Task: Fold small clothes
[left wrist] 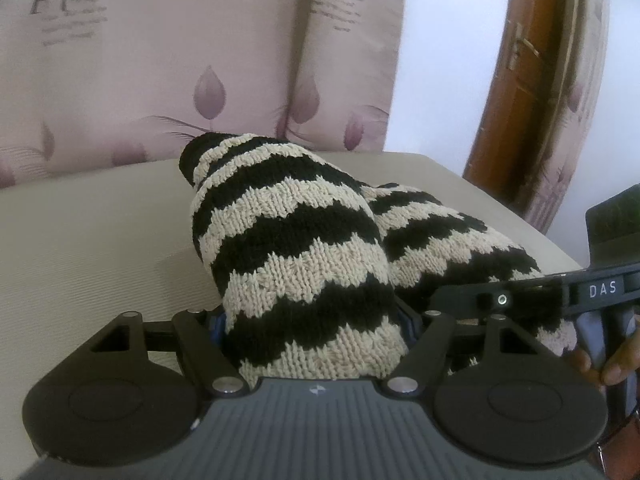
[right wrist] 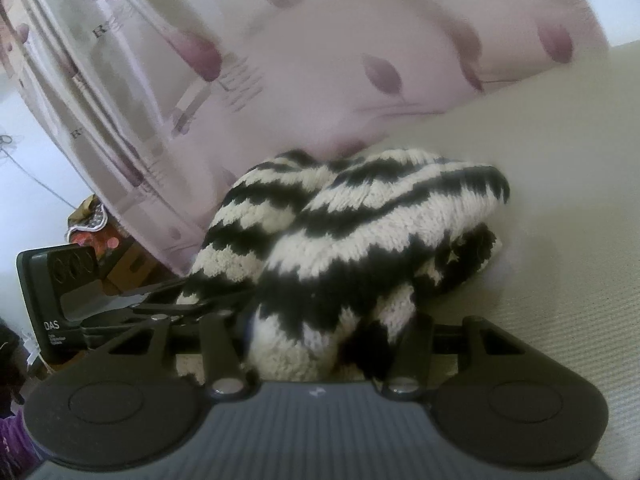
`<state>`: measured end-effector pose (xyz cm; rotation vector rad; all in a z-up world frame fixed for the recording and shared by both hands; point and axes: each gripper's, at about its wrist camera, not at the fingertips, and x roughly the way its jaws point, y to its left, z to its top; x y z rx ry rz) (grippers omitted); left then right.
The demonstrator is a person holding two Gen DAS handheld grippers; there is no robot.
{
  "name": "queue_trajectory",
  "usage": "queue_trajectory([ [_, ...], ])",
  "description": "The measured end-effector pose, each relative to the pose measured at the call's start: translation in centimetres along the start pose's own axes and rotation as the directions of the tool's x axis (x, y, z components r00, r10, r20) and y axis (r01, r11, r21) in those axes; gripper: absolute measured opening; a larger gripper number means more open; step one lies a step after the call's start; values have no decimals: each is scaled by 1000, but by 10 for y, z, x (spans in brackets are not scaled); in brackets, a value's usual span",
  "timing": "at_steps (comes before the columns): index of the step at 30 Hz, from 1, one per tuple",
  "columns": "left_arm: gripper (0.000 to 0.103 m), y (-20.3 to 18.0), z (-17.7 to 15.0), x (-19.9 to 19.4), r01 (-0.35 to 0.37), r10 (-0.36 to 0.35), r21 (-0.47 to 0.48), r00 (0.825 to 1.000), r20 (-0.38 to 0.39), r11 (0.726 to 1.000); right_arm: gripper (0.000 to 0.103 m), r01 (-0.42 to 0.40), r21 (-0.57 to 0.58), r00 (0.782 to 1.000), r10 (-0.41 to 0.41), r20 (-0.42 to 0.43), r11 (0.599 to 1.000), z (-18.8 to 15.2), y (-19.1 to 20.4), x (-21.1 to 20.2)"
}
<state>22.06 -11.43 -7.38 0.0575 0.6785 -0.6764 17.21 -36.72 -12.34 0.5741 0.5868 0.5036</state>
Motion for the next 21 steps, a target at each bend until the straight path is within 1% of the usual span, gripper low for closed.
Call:
queue_trajectory([
  [9, 72, 24, -2, -31, -44, 44, -26, 999, 21, 999, 52, -40, -22, 999, 39, -16, 999, -2, 32, 22],
  [21, 72, 45, -15, -56, -63, 65, -67, 997, 31, 996, 52, -59, -49, 998, 57, -41, 997, -11, 57, 39],
])
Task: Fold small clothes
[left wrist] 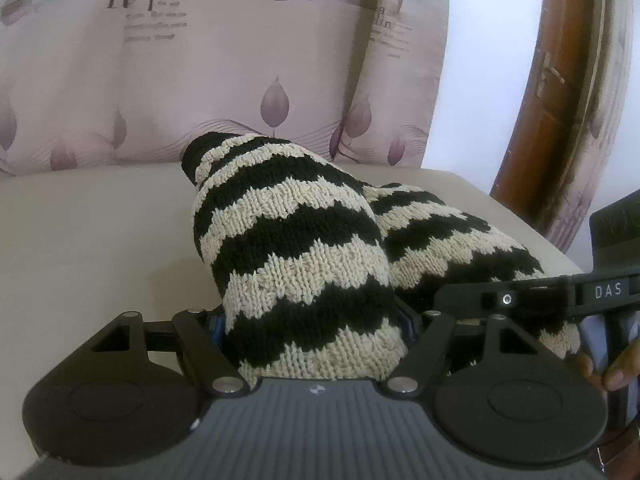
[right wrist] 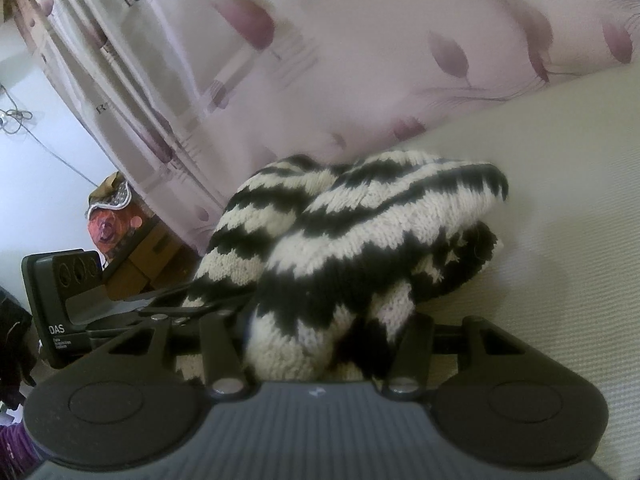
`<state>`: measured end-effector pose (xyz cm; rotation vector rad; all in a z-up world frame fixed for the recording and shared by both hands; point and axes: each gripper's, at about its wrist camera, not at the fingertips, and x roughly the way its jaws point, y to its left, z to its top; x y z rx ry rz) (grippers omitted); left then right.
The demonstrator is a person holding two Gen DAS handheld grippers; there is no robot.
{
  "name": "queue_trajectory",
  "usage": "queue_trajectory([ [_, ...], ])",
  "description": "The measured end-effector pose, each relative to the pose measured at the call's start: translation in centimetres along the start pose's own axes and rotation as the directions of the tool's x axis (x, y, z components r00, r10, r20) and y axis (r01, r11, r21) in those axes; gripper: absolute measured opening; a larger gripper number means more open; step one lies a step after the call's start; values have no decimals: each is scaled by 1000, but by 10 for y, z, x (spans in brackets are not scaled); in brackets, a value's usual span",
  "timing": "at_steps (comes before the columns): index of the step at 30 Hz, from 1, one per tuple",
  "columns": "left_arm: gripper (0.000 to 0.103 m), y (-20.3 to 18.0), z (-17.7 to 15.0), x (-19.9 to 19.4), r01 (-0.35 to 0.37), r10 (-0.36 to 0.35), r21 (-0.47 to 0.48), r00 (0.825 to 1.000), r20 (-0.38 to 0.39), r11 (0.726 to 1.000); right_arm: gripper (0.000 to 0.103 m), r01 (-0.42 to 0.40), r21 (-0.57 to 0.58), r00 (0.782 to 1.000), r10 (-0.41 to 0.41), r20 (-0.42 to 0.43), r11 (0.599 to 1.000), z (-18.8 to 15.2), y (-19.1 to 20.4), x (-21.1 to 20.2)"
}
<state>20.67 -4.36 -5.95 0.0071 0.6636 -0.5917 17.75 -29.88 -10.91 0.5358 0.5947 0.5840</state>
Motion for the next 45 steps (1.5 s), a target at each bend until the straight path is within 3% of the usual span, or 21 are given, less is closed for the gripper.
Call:
queue_trajectory([
  [45, 72, 9, -10, -42, -36, 36, 6, 999, 12, 999, 52, -45, -2, 999, 45, 4, 999, -20, 31, 4],
])
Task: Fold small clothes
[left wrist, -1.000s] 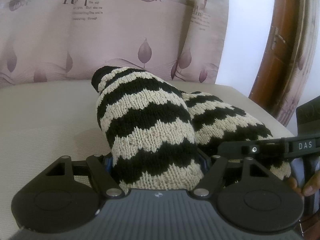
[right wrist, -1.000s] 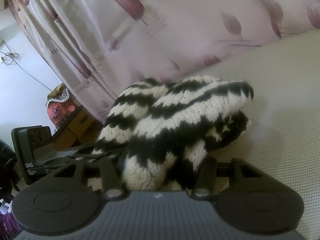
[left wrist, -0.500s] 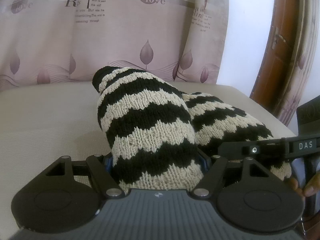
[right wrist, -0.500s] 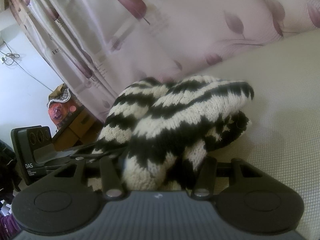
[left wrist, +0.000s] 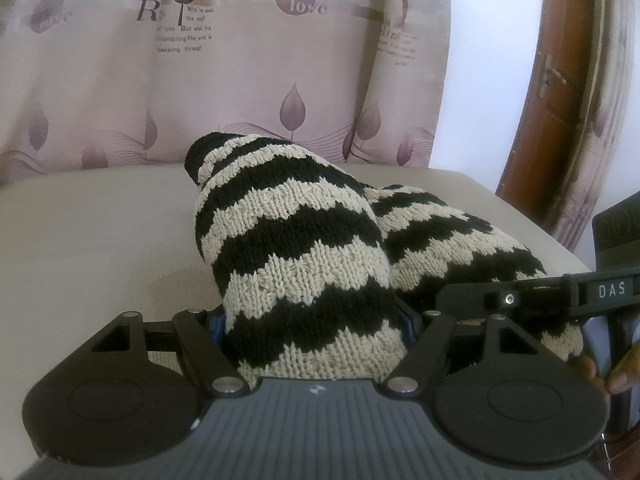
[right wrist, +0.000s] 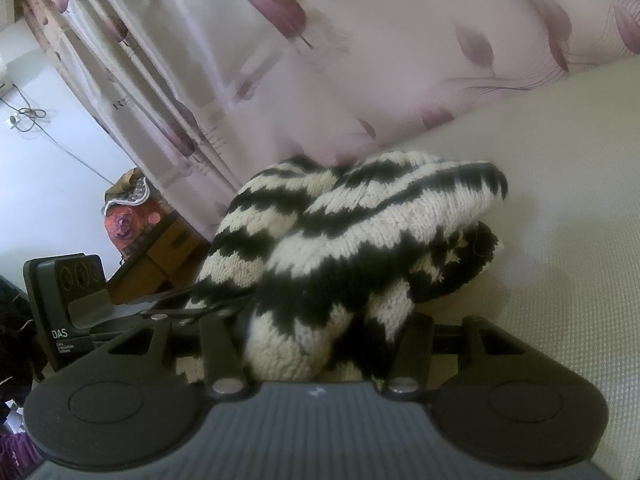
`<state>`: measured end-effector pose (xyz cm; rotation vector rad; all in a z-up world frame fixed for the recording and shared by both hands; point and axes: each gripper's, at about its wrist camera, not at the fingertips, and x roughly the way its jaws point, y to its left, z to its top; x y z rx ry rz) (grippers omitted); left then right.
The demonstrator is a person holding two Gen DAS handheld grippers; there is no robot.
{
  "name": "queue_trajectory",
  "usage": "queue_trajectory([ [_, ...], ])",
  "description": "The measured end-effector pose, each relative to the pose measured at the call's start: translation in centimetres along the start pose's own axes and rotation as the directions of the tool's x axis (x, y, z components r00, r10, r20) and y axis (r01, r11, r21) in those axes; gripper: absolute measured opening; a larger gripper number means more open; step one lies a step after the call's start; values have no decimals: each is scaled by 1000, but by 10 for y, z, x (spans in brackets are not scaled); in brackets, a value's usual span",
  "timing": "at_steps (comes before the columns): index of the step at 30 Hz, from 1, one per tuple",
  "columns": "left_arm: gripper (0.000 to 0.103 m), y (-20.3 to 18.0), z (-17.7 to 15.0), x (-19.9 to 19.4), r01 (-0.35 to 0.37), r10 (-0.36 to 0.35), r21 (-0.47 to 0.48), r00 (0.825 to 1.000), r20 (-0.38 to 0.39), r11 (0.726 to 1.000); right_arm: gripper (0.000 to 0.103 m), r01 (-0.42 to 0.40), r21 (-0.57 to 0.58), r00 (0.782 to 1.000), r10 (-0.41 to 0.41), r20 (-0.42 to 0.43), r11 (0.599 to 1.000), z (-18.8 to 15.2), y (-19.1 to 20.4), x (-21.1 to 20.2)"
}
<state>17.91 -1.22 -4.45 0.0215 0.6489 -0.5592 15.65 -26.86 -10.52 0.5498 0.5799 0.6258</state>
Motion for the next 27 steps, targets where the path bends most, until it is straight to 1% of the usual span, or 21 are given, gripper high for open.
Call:
queue_trajectory([
  [14, 72, -4, -16, -31, 4, -5, 5, 1000, 12, 1000, 52, -13, -10, 1000, 13, 12, 1000, -19, 18, -13],
  [27, 72, -5, -25, -49, 0, -1, 21, 1000, 13, 1000, 52, -28, -5, 999, 28, 23, 1000, -32, 26, -16],
])
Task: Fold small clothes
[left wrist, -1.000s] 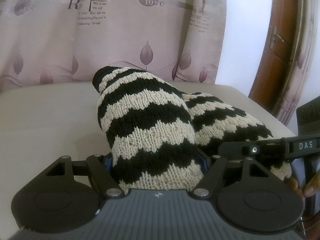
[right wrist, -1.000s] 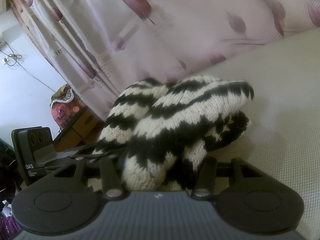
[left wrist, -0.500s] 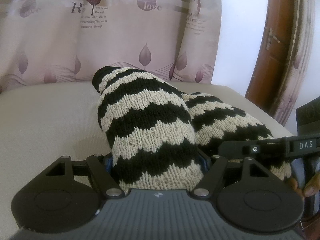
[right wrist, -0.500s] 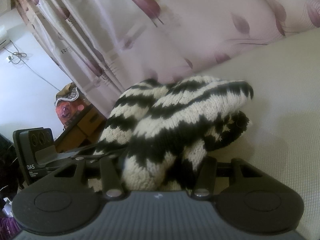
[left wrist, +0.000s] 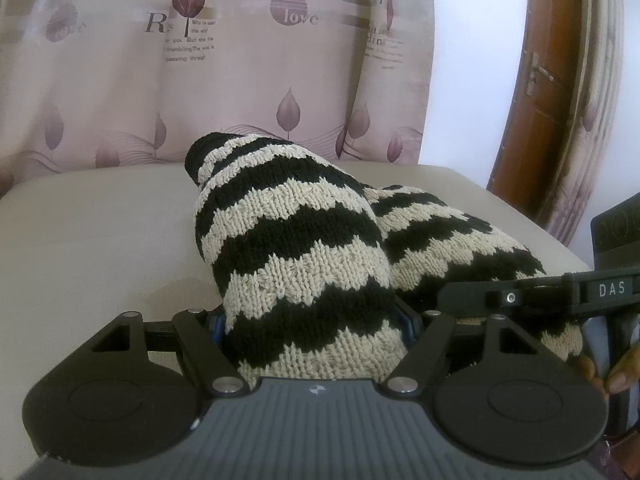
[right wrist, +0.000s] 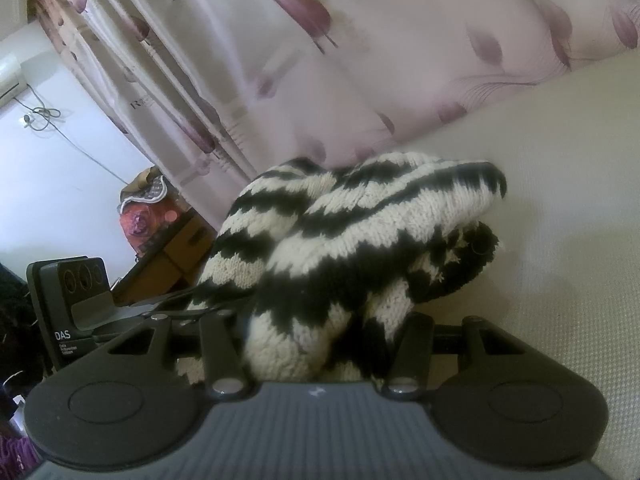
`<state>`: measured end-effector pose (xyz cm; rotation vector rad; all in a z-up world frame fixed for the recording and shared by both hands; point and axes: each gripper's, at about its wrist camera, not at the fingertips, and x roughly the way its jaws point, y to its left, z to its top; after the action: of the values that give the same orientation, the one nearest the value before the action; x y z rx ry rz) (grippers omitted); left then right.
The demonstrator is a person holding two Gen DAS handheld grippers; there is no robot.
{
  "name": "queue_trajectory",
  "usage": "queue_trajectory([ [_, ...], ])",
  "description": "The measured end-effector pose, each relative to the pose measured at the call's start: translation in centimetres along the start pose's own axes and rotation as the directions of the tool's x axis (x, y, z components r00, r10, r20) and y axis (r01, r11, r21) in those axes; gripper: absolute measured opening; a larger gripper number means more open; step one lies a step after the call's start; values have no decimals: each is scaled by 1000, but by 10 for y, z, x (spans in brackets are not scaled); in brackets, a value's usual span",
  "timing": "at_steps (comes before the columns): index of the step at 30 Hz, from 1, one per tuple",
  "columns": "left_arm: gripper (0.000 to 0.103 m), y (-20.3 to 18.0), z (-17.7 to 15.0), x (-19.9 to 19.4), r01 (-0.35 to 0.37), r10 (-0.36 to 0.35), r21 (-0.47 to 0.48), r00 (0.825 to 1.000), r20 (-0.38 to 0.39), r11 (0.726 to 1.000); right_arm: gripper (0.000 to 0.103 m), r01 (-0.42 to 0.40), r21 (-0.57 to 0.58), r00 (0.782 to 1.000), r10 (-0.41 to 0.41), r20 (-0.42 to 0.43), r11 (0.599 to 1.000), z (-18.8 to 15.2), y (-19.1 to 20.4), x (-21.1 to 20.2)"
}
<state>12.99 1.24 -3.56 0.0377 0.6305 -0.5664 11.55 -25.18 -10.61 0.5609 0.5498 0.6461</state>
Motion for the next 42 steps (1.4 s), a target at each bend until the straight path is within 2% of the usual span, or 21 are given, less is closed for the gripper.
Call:
queue_trajectory([
  [30, 73, 3, -9, -13, -2, 2, 7, 1000, -8, 1000, 52, -2, 0, 1000, 2, -6, 1000, -12, 8, -2],
  [42, 73, 10, -6, -4, -11, 11, 26, 1000, -17, 1000, 52, 7, 2, 1000, -7, -12, 1000, -6, 6, 8],
])
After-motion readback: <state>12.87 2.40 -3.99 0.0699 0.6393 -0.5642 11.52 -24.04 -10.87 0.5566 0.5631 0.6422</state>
